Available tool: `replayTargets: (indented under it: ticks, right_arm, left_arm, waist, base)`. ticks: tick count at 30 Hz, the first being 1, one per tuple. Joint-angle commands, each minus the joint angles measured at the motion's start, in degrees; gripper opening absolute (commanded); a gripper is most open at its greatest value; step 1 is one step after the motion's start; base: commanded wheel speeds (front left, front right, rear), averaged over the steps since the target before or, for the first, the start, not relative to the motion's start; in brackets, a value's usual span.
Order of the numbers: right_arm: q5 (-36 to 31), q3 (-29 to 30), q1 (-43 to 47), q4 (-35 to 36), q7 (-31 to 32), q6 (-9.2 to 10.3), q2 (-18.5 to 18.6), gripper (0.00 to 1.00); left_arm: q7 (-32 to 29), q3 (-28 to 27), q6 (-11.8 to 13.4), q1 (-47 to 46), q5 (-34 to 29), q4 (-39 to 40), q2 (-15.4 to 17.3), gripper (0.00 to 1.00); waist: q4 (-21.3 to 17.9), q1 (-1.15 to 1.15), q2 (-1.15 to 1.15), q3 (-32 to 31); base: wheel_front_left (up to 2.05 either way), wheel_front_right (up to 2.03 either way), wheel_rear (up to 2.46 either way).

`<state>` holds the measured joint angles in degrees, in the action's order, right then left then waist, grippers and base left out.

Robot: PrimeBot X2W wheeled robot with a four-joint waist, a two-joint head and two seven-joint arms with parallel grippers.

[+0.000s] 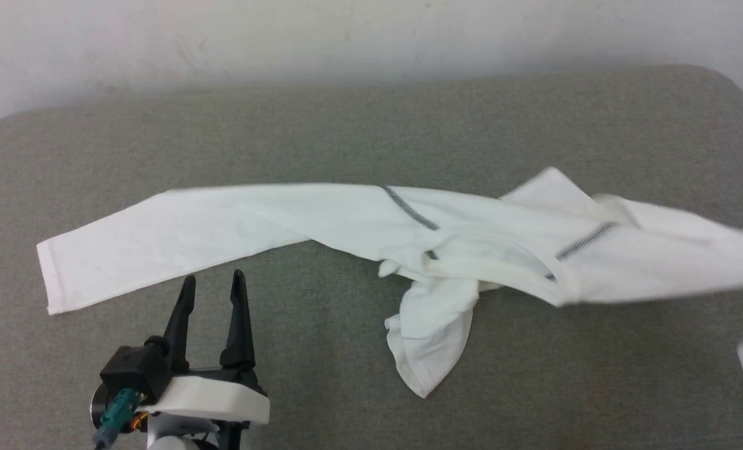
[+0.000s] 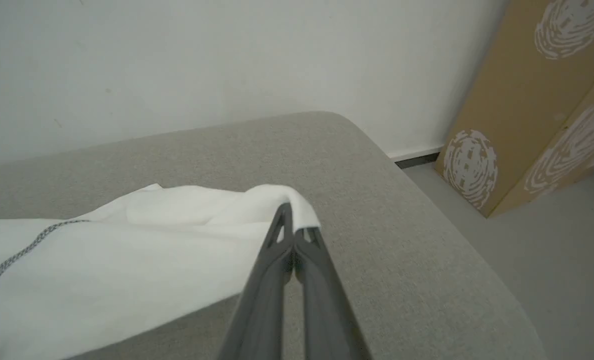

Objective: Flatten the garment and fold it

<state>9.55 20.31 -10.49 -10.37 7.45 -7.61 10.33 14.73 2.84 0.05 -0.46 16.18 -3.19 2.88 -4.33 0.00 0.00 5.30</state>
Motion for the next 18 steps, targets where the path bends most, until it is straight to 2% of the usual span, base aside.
replayTargets:
  ticks: [1,5,8,9,10,11,14,18]
  right_arm:
    - [-0.39,1.79,1.44,-0.76,0.00,0.12,-0.77,0.00]
    - [-2.18,10.17,5.18,-6.48,-0.69,0.12,-3.05,0.00]
    - [-3.91,13.61,5.62,-12.22,-4.52,0.12,-4.42,0.00]
    - [-4.42,14.12,5.35,-14.16,-5.80,0.12,-4.78,0.32]
    - [-4.68,14.12,4.96,-16.14,-6.86,0.12,-5.16,0.49]
    - [-4.76,13.68,4.47,-17.79,-8.05,0.12,-5.40,1.00]
    - [-4.65,11.86,3.28,-20.62,-12.86,0.12,-5.65,1.00]
    - [-4.84,11.49,3.41,-20.56,-19.21,0.12,-5.29,1.00]
  left_arm:
    - [0.27,0.02,-0.02,-1.02,0.30,-0.23,-0.01,1.00]
    - [0.27,0.14,-0.04,-0.95,0.39,-0.39,-0.01,1.00]
    - [0.27,0.09,0.00,-1.05,0.15,-0.61,-0.01,1.00]
    - [0.27,0.03,-0.02,-1.13,0.03,-0.73,-0.01,1.00]
    - [0.27,-0.02,-0.05,-1.21,-0.05,-0.83,-0.01,1.00]
    - [0.27,-0.03,-0.09,-1.27,-0.16,-0.96,-0.01,1.00]
    - [0.27,-0.15,-0.18,-1.35,-0.39,-1.24,-0.01,1.00]
    - [0.27,-0.11,-0.23,-1.13,-0.55,-1.62,-0.01,1.00]
  waist:
    - [-0.20,0.00,0.00,-0.02]
    - [-0.23,0.00,0.00,-0.01]
    - [-0.28,0.00,0.00,0.24]
    - [-0.32,0.00,0.00,0.32]
    - [-0.37,0.00,0.00,0.41]
    - [-0.41,0.00,0.00,0.46]
    - [-0.52,0.00,0.00,0.48]
    - [-0.53,0.00,0.00,-0.11]
  base:
    - [0.00,0.00,0.00]
    - [0.00,0.00,0.00]
    - [0.00,0.00,0.00]
    - [0.00,0.00,0.00]
    - [0.00,0.00,0.00]
    - [0.00,0.00,0.00]
    - [0.00,0.00,0.00]
    - [0.00,0.00,0.00]
